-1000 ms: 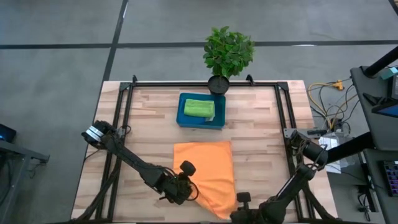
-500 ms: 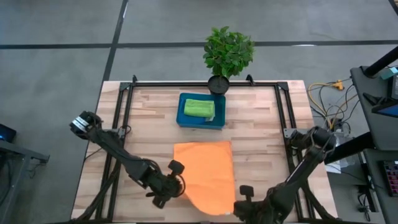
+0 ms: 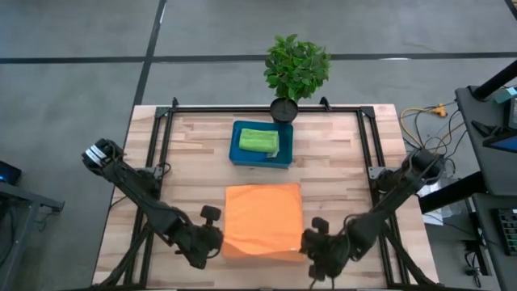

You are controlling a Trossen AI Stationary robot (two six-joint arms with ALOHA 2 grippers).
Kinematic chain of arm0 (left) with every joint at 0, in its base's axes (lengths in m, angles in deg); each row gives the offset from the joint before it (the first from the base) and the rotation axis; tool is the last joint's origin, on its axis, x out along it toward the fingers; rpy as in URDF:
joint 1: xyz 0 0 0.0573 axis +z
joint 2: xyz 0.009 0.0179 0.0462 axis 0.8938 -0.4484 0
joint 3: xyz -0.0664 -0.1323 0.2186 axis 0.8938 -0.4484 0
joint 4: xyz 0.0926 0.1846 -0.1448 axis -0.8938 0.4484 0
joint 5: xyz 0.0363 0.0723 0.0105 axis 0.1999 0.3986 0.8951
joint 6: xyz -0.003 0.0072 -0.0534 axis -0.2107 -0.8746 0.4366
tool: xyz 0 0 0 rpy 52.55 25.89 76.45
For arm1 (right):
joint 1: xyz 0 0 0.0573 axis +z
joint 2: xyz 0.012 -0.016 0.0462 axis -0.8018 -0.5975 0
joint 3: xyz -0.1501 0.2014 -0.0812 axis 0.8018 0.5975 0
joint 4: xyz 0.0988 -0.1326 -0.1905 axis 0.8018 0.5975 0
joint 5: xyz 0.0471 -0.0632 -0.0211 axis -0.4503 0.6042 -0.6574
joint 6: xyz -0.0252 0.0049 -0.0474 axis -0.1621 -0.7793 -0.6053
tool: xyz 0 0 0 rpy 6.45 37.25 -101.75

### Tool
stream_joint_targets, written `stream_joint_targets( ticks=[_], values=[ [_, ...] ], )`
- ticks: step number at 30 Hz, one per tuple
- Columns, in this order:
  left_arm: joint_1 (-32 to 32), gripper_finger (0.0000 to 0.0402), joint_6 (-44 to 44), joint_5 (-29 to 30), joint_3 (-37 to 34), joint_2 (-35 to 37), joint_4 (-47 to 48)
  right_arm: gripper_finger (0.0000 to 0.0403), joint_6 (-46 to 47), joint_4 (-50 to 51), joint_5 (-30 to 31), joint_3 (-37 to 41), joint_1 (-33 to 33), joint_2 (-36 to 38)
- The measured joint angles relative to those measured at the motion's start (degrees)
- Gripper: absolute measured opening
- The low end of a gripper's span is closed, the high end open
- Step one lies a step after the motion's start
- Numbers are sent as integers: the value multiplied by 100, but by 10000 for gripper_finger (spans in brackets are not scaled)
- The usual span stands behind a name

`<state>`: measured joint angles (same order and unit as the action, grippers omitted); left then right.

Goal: Fold microfiber towels
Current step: Fold the yellow microfiber towel

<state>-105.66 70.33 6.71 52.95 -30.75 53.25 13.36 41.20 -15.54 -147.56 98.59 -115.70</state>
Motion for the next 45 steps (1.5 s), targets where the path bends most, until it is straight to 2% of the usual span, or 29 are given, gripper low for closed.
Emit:
stream_joint_targets(
  ticks=[5, 9, 14, 17, 20, 30, 34, 40, 45],
  values=[
    [94, 0, 15, 429, -198, 79, -45, 9, -93, -777, -48, 931, -375, 572],
    [226, 0, 17, 502, -269, 59, -25, 9, -118, -870, -47, 1516, -690, 1016],
    [421, 0, 21, 979, -412, 62, -30, 9, -163, -878, -68, 2094, -1082, 1511],
    [640, 0, 73, 1013, -566, 61, -41, 9, -201, -868, -65, 2352, -1319, 1700],
    [876, 0, 308, 1011, -740, 59, -36, 9, -376, -906, -105, 2500, -1544, 1786],
    [1543, 0, 307, 1015, -1037, 55, -64, 9, -957, -987, -374, 2722, -2435, 1790],
    [1705, 0, 237, 1033, -1115, 53, -61, 9, -1286, -1009, -401, 2726, -2738, 1772],
    [1907, 0, -16, 1044, -1160, 53, -100, 9, -1646, -1070, -929, 2728, -3191, 1703],
    [2014, 0, -19, 1178, -1172, 53, -111, 9, -1817, -1186, -946, 2728, -3465, 1703]
  ],
)
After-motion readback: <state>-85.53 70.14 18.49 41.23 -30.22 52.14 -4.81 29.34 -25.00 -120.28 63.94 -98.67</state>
